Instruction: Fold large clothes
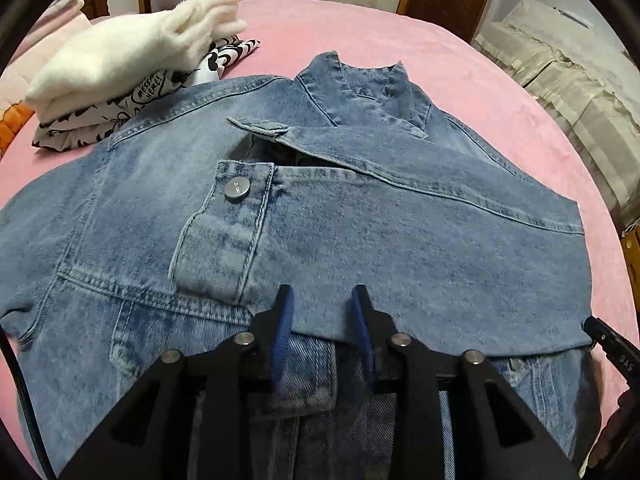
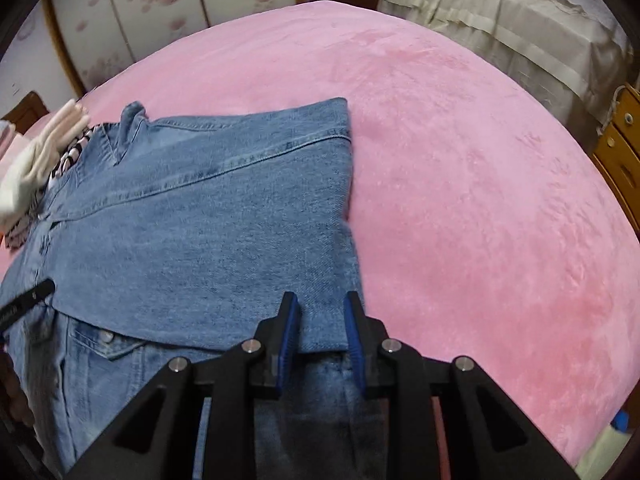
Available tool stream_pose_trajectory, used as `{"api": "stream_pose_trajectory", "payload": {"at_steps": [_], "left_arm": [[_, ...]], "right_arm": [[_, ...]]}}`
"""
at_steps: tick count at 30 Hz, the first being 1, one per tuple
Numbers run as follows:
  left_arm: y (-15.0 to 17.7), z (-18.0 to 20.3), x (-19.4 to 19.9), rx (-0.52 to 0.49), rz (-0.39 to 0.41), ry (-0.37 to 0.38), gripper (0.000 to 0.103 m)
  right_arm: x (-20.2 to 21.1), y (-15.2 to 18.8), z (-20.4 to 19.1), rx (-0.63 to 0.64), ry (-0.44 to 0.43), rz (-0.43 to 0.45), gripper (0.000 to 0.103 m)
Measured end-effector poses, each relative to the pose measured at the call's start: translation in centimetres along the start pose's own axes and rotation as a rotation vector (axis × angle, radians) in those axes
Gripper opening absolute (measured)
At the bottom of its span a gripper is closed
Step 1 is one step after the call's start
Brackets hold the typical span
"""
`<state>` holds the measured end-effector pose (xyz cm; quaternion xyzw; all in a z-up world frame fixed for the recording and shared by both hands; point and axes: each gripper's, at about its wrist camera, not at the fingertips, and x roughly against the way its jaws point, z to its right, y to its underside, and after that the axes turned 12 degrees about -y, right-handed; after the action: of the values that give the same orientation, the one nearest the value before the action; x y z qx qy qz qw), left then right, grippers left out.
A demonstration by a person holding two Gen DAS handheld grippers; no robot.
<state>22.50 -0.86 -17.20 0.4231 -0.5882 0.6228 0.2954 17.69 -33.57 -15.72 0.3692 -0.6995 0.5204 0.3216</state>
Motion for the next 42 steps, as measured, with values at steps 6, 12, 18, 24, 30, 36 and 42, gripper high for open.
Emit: {"api": "stream_pose_trajectory", "payload": {"at_steps": [6, 12, 18, 24, 30, 36, 42], "left_arm": [[1.1, -1.0, 4.1, 0.003, 0.069, -0.026, 0.068], [1.7, -1.5, 7.2, -0.007, 0.078, -0.044, 0.07], [2.7, -2.6, 8.8, 0.024, 0.069, -0.038, 0.07], [3.7, -3.2, 9.6, 0.02, 0.063, -0.055, 0.07], [4.3, -3.8, 10.0, 0.027, 0.048, -0.052, 0.07], [4.7, -4.4, 10.7, 0.019, 0.046, -0.059, 0.07], [5.2, -6.4, 13.0, 0.022, 0.084, -0.075, 0.07]], "right_arm": [[1.9, 0.4, -1.3, -0.065, -0.04, 0.004, 0.027], [3.5, 0.9, -3.7, -0.045, -0.056, 0.007, 0.027], [5.1, 1.8, -5.2, -0.025, -0.081, 0.019, 0.027], [5.6, 2.4, -5.9, -0.011, -0.097, 0.01, 0.027], [5.5, 3.3, -6.6, 0.011, -0.099, -0.013, 0.027], [5.6, 4.3, -7.4, 0.035, -0.098, -0.033, 0.027], [5.9, 5.3, -9.0, 0.077, -0.093, -0.061, 0.027]]}}
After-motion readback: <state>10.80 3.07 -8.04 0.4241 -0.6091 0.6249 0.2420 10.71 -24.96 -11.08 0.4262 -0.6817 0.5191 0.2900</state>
